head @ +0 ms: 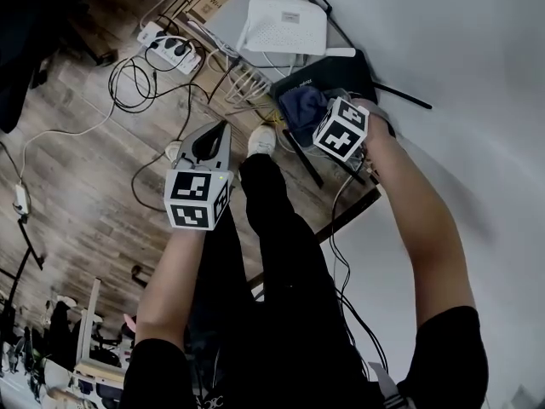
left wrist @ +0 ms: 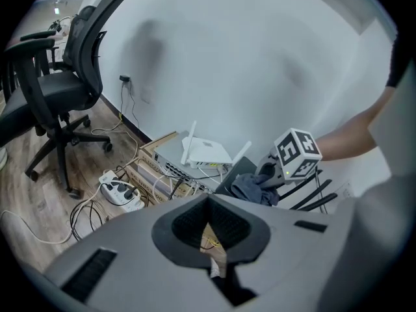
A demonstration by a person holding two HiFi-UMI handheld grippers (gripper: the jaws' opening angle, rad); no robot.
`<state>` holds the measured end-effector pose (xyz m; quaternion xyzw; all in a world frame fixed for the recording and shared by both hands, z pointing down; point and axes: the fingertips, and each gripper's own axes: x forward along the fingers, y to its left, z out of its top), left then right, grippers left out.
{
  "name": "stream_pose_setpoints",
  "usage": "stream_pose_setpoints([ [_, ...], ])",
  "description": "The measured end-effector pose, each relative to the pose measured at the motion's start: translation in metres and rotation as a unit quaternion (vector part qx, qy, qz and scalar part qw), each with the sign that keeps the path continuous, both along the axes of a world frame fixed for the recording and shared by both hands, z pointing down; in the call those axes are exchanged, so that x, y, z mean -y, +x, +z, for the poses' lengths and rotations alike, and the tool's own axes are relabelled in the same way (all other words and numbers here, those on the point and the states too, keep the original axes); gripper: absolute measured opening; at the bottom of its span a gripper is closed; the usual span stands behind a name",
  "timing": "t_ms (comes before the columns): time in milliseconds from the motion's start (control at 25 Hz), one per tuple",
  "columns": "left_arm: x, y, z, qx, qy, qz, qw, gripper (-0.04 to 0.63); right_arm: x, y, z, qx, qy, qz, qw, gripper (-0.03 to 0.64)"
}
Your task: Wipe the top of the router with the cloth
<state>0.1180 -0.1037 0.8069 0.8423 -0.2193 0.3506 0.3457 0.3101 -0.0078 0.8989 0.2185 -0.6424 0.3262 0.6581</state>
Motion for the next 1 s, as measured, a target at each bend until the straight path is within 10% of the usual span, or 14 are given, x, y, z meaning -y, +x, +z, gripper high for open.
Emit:
stream_pose_setpoints([
  [400,-0.026,0.009,0.005,0.002,-0.009,0.015,0.9998,-0.006,0.018,0.079,0.007,-0.155,0.019,-0.030,0.987,0.012],
  [1000,-0.026,0.020,0.012,0.019,0.007,-0.001,0.9998,-0.006,0.056,0.135,0.012,-0.229,0.102,-0.027,0.968,0.012],
])
